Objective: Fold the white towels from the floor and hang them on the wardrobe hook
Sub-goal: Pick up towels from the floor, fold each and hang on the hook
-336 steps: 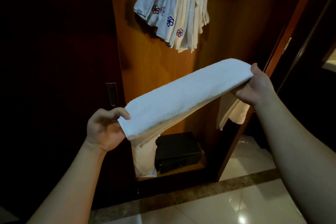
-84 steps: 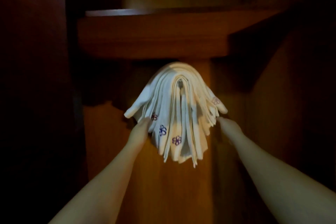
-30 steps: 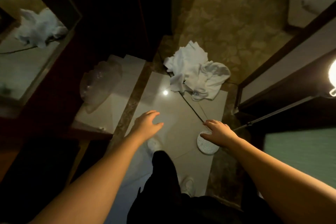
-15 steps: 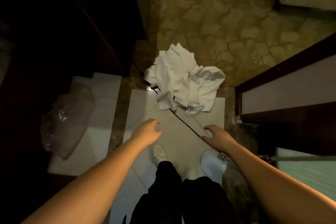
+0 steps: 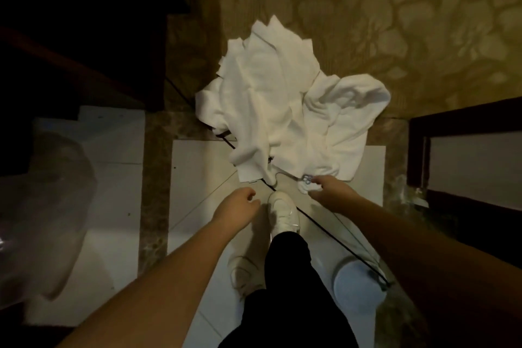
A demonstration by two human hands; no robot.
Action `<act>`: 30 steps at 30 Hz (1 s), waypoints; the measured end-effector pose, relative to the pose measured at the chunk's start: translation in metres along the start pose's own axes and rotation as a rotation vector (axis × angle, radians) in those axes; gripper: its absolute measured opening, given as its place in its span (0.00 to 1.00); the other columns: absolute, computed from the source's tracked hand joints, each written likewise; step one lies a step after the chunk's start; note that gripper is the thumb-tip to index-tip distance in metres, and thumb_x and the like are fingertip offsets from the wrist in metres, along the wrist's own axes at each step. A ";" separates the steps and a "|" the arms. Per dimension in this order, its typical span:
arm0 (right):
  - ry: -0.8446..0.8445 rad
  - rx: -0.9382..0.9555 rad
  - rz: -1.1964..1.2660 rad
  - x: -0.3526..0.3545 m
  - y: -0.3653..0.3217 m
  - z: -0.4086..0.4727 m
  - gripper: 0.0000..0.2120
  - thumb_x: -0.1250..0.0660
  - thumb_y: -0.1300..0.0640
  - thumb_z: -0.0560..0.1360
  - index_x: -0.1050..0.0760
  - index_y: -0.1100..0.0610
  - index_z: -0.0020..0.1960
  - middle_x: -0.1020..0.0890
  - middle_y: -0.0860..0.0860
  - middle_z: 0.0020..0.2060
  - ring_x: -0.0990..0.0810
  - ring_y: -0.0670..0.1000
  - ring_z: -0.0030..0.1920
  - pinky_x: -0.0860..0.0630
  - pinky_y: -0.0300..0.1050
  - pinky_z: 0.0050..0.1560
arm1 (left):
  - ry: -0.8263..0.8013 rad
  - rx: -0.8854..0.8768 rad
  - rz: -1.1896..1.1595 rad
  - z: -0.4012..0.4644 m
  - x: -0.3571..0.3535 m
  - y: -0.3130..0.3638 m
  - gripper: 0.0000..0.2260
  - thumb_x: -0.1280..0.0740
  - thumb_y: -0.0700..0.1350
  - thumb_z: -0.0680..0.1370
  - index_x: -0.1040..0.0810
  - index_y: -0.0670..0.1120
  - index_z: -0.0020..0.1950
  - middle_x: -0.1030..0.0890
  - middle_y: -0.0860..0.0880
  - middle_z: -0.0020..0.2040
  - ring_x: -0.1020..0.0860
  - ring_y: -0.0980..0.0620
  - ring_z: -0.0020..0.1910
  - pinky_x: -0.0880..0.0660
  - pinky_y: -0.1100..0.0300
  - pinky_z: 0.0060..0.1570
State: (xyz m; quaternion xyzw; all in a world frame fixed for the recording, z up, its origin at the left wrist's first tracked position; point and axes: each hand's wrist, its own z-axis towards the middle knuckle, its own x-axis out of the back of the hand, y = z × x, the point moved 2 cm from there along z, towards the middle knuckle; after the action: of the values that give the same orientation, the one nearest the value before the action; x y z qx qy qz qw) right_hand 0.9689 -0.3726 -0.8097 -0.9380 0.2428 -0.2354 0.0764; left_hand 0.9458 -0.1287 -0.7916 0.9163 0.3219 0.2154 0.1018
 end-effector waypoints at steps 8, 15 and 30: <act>-0.001 -0.086 0.255 -0.013 0.006 0.121 0.31 0.29 0.54 0.77 0.36 0.58 0.77 0.29 0.57 0.73 0.29 0.57 0.71 0.33 0.51 0.72 | -0.023 -0.049 -0.153 0.136 -0.031 0.032 0.24 0.32 0.51 0.78 0.30 0.50 0.73 0.24 0.47 0.66 0.26 0.51 0.54 0.30 0.60 0.50; -0.018 -0.085 0.426 -0.031 0.017 0.151 0.33 0.32 0.60 0.79 0.42 0.55 0.80 0.31 0.55 0.75 0.30 0.56 0.73 0.31 0.57 0.73 | 0.062 0.044 -0.343 0.196 -0.055 0.043 0.22 0.28 0.47 0.77 0.29 0.45 0.68 0.23 0.44 0.64 0.25 0.44 0.61 0.31 0.58 0.52; -0.047 0.054 0.223 -0.002 -0.015 0.152 0.31 0.41 0.67 0.78 0.41 0.54 0.80 0.33 0.54 0.77 0.33 0.54 0.75 0.36 0.45 0.74 | 0.022 0.094 -0.134 0.218 -0.049 0.060 0.20 0.36 0.49 0.82 0.29 0.47 0.74 0.29 0.43 0.73 0.29 0.40 0.69 0.31 0.47 0.69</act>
State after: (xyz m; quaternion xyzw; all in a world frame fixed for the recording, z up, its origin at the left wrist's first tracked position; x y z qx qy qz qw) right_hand 1.0463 -0.3543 -0.9396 -0.9081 0.3371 -0.2097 0.1330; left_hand 1.0444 -0.2162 -0.9817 0.8941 0.3933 0.2027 0.0693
